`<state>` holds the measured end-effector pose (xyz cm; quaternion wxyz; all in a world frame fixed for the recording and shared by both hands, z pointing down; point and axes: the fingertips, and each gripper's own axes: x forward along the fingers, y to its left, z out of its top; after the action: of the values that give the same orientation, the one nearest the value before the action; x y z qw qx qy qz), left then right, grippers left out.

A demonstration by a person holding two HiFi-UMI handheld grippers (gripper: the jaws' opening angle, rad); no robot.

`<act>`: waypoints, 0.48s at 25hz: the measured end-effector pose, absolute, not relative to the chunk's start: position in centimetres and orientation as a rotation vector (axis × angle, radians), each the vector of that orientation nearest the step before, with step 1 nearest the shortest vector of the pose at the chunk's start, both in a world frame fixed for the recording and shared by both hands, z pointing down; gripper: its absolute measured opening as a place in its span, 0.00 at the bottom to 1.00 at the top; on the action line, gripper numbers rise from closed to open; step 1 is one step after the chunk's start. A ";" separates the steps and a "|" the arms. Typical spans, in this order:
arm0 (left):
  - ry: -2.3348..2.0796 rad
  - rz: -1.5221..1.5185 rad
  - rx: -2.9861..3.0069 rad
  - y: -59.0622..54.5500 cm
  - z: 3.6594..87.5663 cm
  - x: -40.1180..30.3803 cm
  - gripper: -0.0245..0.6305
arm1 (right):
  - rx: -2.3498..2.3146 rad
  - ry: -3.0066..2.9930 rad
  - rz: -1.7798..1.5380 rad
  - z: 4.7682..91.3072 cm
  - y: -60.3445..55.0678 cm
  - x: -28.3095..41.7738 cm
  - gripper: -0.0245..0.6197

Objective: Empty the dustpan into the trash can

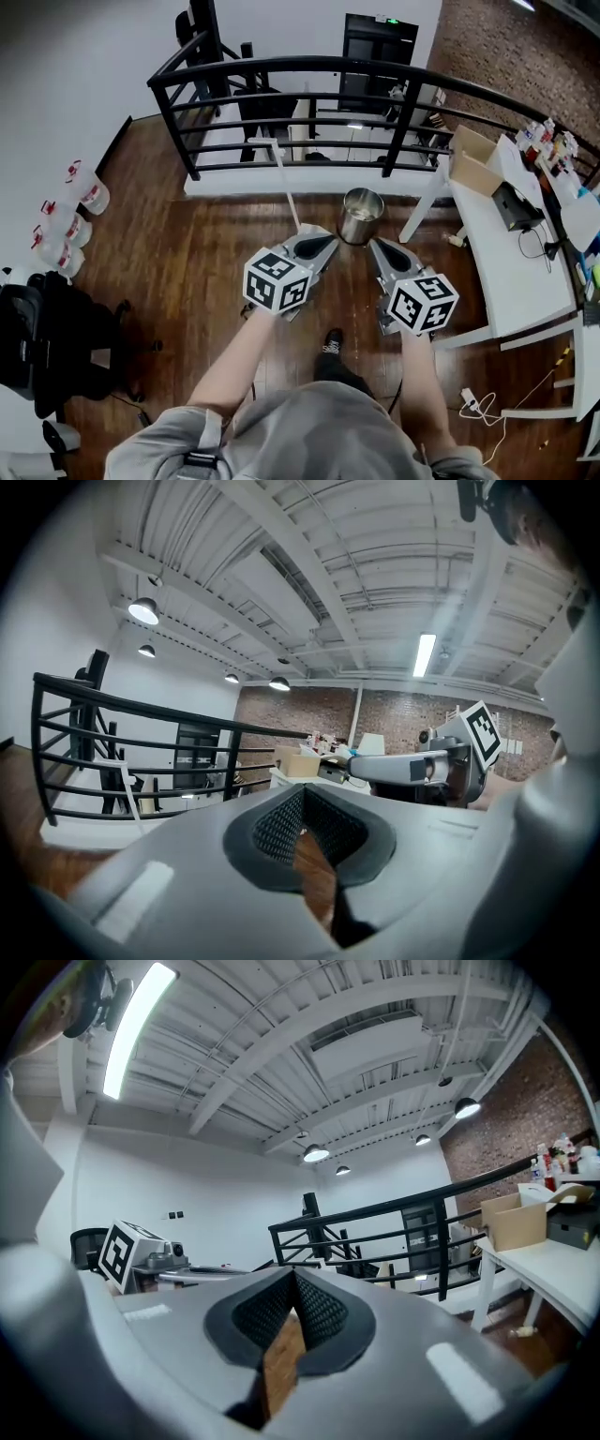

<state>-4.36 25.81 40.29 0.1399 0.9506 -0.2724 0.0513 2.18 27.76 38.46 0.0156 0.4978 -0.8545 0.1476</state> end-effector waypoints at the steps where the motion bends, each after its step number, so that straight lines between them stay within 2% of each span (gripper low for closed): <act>1: -0.808 0.150 2.739 24.0 40.5 -4.0 0.05 | 1.528 -2.665 0.461 38.6 26.0 2.5 0.04; 12: -0.992 0.173 2.685 7.7 42.5 -1.4 0.05 | 1.398 -2.719 0.477 39.5 9.7 6.6 0.04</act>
<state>-1.39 7.66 42.45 0.1366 0.9276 -0.3426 0.0597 6.57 9.66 39.47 0.0235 0.4517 -0.8784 0.1541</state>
